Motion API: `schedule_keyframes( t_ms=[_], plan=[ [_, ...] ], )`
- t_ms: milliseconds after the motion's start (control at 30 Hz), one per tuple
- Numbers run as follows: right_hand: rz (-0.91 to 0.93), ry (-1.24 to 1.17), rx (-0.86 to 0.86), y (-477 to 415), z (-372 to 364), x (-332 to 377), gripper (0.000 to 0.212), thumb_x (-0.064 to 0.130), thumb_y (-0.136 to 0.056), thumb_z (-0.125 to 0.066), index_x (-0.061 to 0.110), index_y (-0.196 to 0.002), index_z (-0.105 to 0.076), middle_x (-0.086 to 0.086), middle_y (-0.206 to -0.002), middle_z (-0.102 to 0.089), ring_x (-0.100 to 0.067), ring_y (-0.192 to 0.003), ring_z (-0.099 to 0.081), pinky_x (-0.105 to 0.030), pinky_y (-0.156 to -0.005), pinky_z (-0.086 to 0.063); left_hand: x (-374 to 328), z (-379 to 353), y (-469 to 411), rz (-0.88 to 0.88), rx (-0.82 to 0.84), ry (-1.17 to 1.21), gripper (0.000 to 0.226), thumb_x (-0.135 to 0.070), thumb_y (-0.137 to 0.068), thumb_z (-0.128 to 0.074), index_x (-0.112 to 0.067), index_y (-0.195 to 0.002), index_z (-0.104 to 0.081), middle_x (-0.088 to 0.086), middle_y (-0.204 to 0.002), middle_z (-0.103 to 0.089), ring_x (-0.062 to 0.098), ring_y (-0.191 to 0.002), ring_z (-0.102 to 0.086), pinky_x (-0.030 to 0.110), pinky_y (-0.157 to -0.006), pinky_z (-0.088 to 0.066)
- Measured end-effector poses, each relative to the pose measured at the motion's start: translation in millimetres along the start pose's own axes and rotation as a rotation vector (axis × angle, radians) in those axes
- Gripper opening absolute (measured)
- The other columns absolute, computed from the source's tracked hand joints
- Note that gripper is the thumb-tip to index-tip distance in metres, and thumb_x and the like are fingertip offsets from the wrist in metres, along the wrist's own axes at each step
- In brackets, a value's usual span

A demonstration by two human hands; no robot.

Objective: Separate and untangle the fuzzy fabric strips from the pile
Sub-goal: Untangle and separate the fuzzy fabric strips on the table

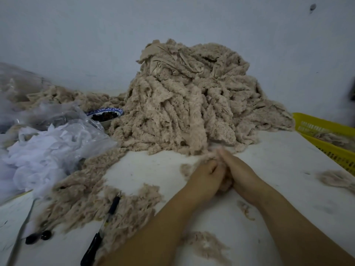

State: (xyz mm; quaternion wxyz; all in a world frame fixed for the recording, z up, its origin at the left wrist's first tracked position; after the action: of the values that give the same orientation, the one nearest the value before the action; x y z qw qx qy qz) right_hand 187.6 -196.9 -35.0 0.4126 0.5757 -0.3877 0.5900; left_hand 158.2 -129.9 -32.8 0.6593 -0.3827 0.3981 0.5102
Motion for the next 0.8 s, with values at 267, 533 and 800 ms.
schedule_keyframes(
  t_ms=[267,533,800],
  plan=[
    [0.074,-0.026,-0.237,-4,21,4,0.029,0.033,-0.100,-0.053,0.015,-0.077,-0.053,-0.003,-0.052,-0.054,-0.017,-0.046,-0.050,-0.029,-0.047,-0.040,12,21,-4,-0.014,-0.160,0.152,0.032,-0.056,-0.087,-0.048,-0.027,-0.087,-0.061,0.001,-0.088,-0.069,0.021,-0.085,-0.066,0.042,-0.082,-0.053],
    [0.061,0.287,-0.190,-1,3,8,0.026,0.012,-0.099,-0.044,0.016,-0.087,-0.066,0.006,-0.058,-0.065,-0.007,-0.051,-0.059,-0.017,-0.049,-0.046,44,41,-9,0.238,-0.230,0.880,0.044,-0.053,-0.096,-0.051,-0.017,-0.087,-0.074,-0.002,-0.049,-0.053,0.007,-0.035,-0.036,0.017,-0.037,-0.033],
    [-0.071,-0.215,-0.446,2,39,-9,0.038,0.016,-0.104,-0.034,0.020,-0.067,-0.035,0.000,-0.035,-0.027,-0.014,-0.025,-0.020,-0.015,-0.038,-0.020,43,59,-12,0.171,-0.310,1.354,0.027,-0.020,-0.106,-0.038,-0.010,-0.086,-0.054,-0.003,-0.049,-0.043,0.006,-0.032,-0.027,0.018,-0.033,-0.026]
  ],
)
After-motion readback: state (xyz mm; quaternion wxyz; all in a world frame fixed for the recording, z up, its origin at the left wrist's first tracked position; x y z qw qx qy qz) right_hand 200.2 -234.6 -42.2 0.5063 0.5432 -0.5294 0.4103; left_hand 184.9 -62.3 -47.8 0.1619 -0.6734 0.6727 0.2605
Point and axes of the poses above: each hand's wrist, its own y-axis away from the middle knuckle, its own z-axis out of the back of the hand, x = y × z, the point moved 10 cm from there along -y, towards the middle knuckle
